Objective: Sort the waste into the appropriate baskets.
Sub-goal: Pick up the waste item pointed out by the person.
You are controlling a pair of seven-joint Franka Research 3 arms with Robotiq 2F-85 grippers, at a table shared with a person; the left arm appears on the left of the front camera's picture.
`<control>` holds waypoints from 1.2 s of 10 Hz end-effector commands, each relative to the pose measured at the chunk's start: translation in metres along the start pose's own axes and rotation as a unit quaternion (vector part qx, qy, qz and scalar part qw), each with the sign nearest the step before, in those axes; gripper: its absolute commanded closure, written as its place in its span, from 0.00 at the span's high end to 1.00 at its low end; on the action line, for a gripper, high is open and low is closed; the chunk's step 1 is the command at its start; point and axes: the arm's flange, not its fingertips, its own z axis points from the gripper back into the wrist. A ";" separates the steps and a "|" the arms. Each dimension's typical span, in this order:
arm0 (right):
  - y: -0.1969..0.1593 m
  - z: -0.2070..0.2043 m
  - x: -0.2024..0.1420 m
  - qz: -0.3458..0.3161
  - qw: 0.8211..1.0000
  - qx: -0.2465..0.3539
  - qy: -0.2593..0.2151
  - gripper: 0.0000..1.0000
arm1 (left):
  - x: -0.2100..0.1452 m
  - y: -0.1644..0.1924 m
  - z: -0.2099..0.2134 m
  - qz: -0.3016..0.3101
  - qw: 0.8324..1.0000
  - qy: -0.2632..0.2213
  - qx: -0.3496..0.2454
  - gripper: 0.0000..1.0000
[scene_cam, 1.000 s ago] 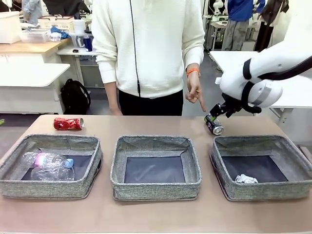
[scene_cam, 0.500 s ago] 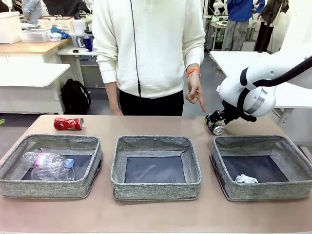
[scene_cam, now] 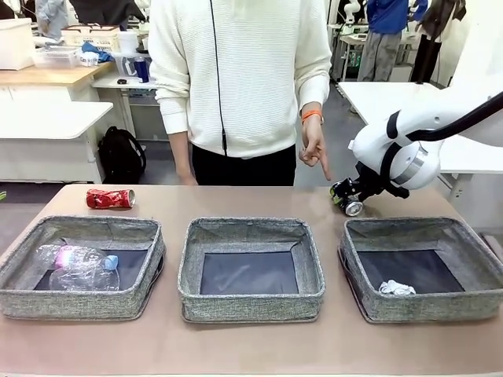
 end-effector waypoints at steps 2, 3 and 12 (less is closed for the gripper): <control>-0.002 -0.002 -0.001 0.002 1.000 0.015 0.003 0.80 | -0.002 -0.003 0.000 -0.010 1.000 0.003 -0.009 1.00; -0.002 -0.002 -0.002 0.002 1.000 0.017 0.006 0.40 | -0.002 -0.003 0.000 -0.010 1.000 0.003 -0.009 1.00; -0.002 0.000 -0.001 0.003 1.000 0.024 0.013 0.00 | -0.002 -0.003 0.000 -0.010 1.000 0.003 -0.009 1.00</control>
